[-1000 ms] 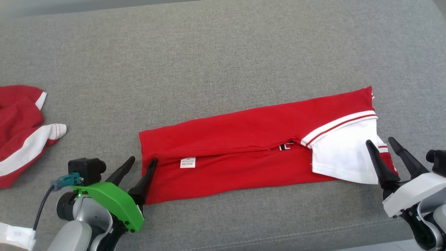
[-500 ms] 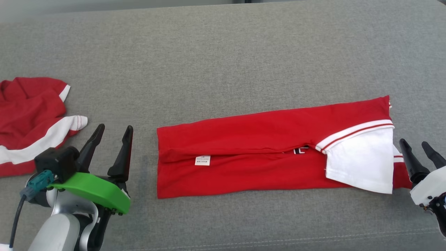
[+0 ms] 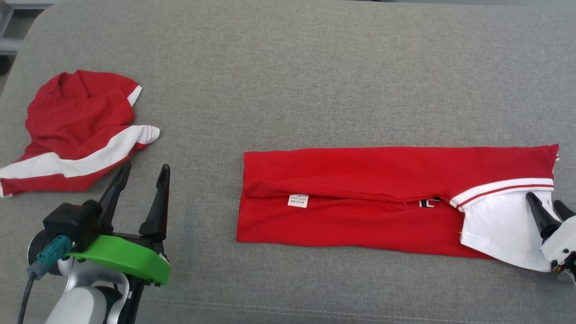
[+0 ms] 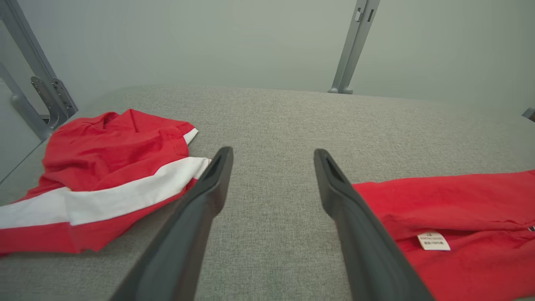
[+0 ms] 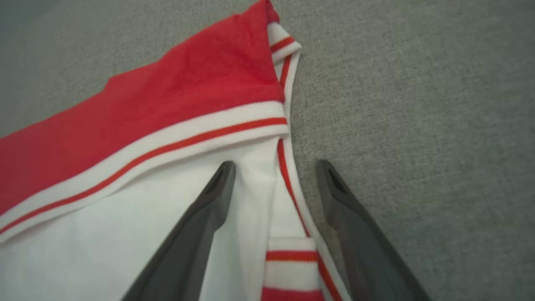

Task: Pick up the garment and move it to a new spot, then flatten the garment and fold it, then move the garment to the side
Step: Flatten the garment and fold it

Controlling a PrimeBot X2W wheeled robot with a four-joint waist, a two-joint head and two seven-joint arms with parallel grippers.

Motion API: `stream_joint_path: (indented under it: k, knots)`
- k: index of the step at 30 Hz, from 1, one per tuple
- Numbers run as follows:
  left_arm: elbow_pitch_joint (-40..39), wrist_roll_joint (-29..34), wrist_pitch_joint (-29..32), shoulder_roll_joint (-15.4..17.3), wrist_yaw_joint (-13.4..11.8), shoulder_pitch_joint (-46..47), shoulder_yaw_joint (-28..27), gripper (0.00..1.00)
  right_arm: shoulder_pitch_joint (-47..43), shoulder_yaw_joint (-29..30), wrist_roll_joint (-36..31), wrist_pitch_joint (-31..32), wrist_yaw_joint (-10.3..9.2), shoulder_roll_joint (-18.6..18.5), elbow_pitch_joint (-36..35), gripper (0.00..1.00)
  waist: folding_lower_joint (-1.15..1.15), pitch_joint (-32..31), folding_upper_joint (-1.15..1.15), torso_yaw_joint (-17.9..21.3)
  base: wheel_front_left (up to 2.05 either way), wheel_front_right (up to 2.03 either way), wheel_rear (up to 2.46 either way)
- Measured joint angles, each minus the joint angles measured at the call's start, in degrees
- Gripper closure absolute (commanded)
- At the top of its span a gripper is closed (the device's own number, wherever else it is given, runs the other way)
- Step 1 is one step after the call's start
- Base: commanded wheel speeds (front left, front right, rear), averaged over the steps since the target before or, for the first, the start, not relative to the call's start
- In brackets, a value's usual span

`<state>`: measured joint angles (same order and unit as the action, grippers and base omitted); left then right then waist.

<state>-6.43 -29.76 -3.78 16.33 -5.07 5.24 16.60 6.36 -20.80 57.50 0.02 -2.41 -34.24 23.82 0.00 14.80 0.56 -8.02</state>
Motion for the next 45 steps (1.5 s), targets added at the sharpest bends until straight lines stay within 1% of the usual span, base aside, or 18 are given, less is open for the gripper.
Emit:
stream_joint_path:
  k: [2, 3, 4, 5, 6, 9, 14, 17, 19, 24, 25, 27, 30, 32, 34, 38, 41, 45]
  knots:
    - [-0.26, -0.07, -0.07, -0.03, -0.01, -0.31, -0.21, 0.00, 0.91, 0.18, 1.81, 0.97, 0.47, 0.48, 0.62, 0.00, 0.00, 0.21, 0.00, -0.83, 0.00, 0.00, 0.00]
    - [-0.43, -0.07, -0.12, -0.05, -0.11, -0.64, -0.55, 0.00, 1.49, 0.09, 2.30, 1.58, 0.88, 0.64, 0.87, 0.09, 0.00, 0.33, 0.00, -1.17, 0.00, 0.00, 0.00]
    - [-0.53, -0.07, -0.38, -0.07, -0.29, -0.95, -0.90, 0.00, 1.92, 0.22, 2.81, 2.01, 1.12, 0.90, 1.07, 0.56, 0.00, 0.46, 0.00, -1.42, 0.00, 0.00, 0.00]
    - [-0.65, -0.07, -0.41, -0.08, -0.34, -1.29, -1.33, 0.00, 2.44, 0.46, 3.63, 2.31, 1.49, 1.38, 1.27, 0.96, 0.00, 0.60, 0.00, -1.58, 0.00, 0.00, 0.00]
    - [-0.82, -0.13, -0.42, -0.08, -0.47, -1.63, -1.62, 0.00, 2.73, 0.87, 4.54, 2.42, 1.98, 1.74, 1.41, 1.00, 0.00, 0.71, 0.00, -1.69, 0.00, 0.00, 0.00]
    - [-1.16, -0.46, -0.66, -0.30, -0.49, -2.20, -2.52, 0.00, 3.67, 1.30, 6.72, 4.17, 3.86, 2.44, 1.77, 1.00, 0.00, 0.78, 0.00, -1.50, 0.00, 0.00, 0.00]
    - [-1.72, -0.93, -0.89, -0.35, -0.64, -3.15, -3.94, 0.00, 3.97, 3.98, 10.28, 5.83, 4.93, 2.74, 3.25, 1.00, 0.00, 0.61, 0.00, -0.08, 0.00, 0.00, 0.00]
    - [-2.60, -0.93, -1.38, -0.36, -0.77, -3.16, -4.46, 0.00, 3.82, 6.16, 10.67, 6.10, 4.76, -0.33, 4.88, 1.00, 0.00, 0.55, 0.00, 1.02, 0.00, 0.00, 0.00]
    - [-3.10, -0.93, -1.40, -0.42, -0.78, -3.19, -4.71, 0.00, 3.67, 8.47, 10.94, 6.08, 3.81, -3.15, 6.04, 1.00, 0.00, 0.54, 0.00, 1.80, 0.00, 0.00, 0.00]
    - [-3.36, -1.15, -1.40, -0.60, -1.02, -3.41, -4.92, 0.00, 3.27, 13.07, 12.55, 5.89, 2.86, -9.26, 7.99, 1.00, 0.00, 0.55, 0.00, 3.60, 0.00, 0.00, 0.00]
    - [-3.36, -1.19, -1.40, -0.67, -1.02, -3.50, -4.89, 0.00, 3.10, 13.62, 12.90, 5.89, 2.96, -9.83, 7.82, 1.00, 0.00, 0.53, 0.00, 3.89, 0.00, 0.00, 0.00]
    - [-3.37, -1.25, -1.40, -0.80, -1.02, -3.67, -4.78, 0.00, 2.72, 14.25, 14.56, 6.45, 4.50, -9.93, 6.15, 1.00, 0.00, 0.42, 0.00, 4.36, 0.00, 0.00, 0.00]
    - [-3.32, -1.25, -1.40, -0.87, -1.03, -3.76, -4.21, 0.00, 2.71, 13.59, 17.58, 8.20, 8.61, -8.15, 0.07, 1.00, 0.00, 0.08, 0.00, 4.70, 0.00, 0.00, 0.00]
    - [-3.28, -1.25, -1.40, -1.05, -1.03, -3.76, -3.80, 0.00, 2.64, 11.91, 19.51, 10.15, 9.88, -6.55, -4.52, 1.00, 0.00, -0.30, 0.00, 4.69, 0.00, 0.00, 0.00]
    - [-3.36, -1.24, -1.40, -1.05, -1.03, -3.77, -3.88, 0.00, 2.45, 10.83, 19.97, 11.11, 9.95, -5.87, -6.94, 1.00, 0.00, -0.47, 0.00, 4.69, 0.00, 0.00, 0.00]
    - [-3.31, -1.24, -1.38, -1.07, -1.04, -3.80, -3.87, 0.00, 2.35, 6.56, 20.68, 12.96, 9.93, -2.71, -15.80, 1.00, 0.00, -0.80, 0.00, 4.73, 0.00, 0.00, 0.00]
    - [-3.22, -1.24, -1.30, -1.07, -1.04, -3.80, -3.65, 0.00, 2.17, 2.36, 20.05, 13.23, 9.89, 0.90, -20.53, 1.00, 0.00, -0.96, 0.00, 4.73, 0.00, 0.00, 0.00]
    - [-2.99, -1.24, -1.20, -1.12, -1.04, -3.79, -3.12, 0.00, 2.20, -1.57, 17.49, 11.76, 9.88, 6.12, -23.17, 1.00, 0.00, -1.19, 0.00, 4.59, 0.00, 0.00, 0.00]
